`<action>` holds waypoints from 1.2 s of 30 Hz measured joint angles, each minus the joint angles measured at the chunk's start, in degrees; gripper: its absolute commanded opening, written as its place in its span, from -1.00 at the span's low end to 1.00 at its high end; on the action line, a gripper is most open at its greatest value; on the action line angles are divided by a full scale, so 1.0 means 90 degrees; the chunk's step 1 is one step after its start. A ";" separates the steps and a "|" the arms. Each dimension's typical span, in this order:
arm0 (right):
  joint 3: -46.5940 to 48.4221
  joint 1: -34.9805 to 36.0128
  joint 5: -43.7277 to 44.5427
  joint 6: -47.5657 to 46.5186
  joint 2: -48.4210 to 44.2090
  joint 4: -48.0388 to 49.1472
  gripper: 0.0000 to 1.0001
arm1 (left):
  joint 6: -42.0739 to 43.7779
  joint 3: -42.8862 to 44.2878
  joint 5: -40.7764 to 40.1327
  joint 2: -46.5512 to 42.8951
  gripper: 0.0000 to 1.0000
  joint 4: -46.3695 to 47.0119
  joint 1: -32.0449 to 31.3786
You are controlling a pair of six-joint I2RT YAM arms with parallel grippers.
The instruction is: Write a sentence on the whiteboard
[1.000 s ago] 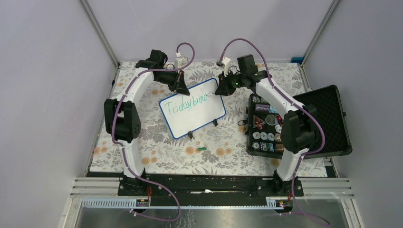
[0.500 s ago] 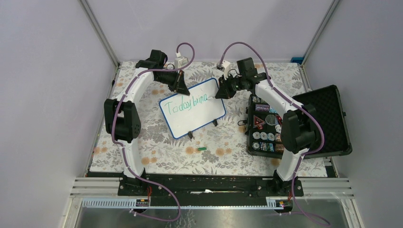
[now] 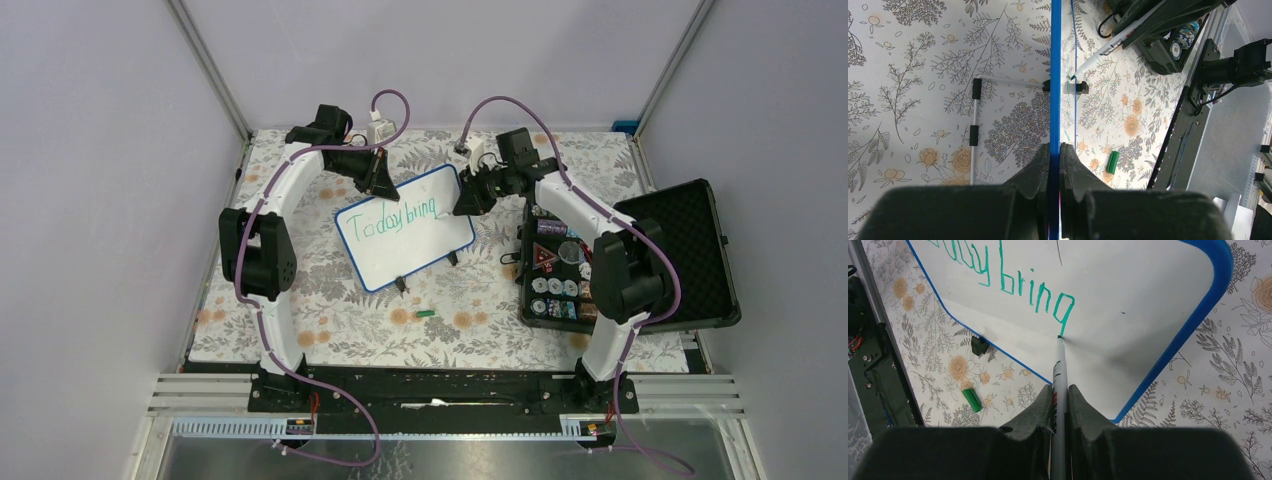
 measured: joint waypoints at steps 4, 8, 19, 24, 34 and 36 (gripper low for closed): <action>0.0002 0.0092 0.0010 0.0000 0.0000 0.0000 -1.00 | 0.0000 0.0000 0.0002 0.0000 -1.00 0.0000 0.0000; 0.0017 0.0221 0.0034 0.0000 0.0000 0.0005 -1.00 | 0.0000 0.0000 0.0005 0.0000 -1.00 -0.0002 0.0000; 0.0102 0.0311 0.0005 0.0019 -0.0029 0.0019 -1.00 | 0.0000 0.0000 0.0012 -0.0002 -1.00 -0.0012 0.0000; 0.0100 0.0223 -0.0109 0.0068 -0.0289 0.0015 -1.00 | 0.0000 0.0000 0.0019 -0.0002 -1.00 -0.0015 0.0000; 0.0073 -0.0197 -0.0155 0.0073 -0.0561 0.0015 -1.00 | 0.0002 0.0000 0.0017 -0.0007 -1.00 -0.0019 0.0000; 0.0070 -0.0257 -0.0155 0.0073 -0.0561 0.0015 -1.00 | 0.0000 0.0000 0.0017 -0.0010 -1.00 -0.0019 0.0000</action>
